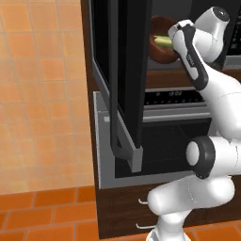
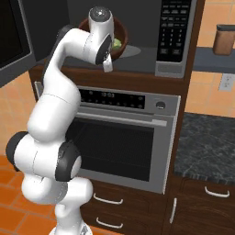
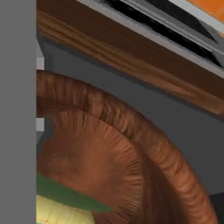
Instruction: Pick the corn from the sink and place it in the bowl. Then pick the bowl and place it in the microwave. Then close the microwave door and press the start button.
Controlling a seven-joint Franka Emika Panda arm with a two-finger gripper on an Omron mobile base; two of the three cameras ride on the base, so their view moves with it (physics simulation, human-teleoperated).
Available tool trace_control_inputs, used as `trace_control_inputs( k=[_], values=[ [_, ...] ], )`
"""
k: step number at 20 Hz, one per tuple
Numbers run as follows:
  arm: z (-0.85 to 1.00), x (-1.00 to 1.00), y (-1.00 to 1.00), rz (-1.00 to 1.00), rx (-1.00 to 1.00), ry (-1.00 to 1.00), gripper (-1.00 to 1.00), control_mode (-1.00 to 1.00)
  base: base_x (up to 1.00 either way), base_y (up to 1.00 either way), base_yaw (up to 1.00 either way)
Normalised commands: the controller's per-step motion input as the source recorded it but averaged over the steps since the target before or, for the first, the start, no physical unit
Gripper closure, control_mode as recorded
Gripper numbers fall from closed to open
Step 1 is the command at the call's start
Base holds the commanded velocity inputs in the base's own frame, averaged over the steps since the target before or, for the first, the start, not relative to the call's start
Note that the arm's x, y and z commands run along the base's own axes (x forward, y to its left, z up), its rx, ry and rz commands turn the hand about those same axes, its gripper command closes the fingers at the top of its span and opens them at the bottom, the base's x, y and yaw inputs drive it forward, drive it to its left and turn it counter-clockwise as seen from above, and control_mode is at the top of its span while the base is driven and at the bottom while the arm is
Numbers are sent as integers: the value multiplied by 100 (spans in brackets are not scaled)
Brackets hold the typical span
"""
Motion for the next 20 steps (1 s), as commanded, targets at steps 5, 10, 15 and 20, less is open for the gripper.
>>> trace_control_inputs(
  k=[5,10,15,20],
  values=[
    [0,82,0,0,0,8,100,-100,0,0,0],
    [6,20,-1,0,0,1,100,-100,0,0,0],
    [0,19,0,0,0,0,100,-100,0,0,0],
    [-19,41,0,0,0,0,100,-100,0,0,0]
  ],
)
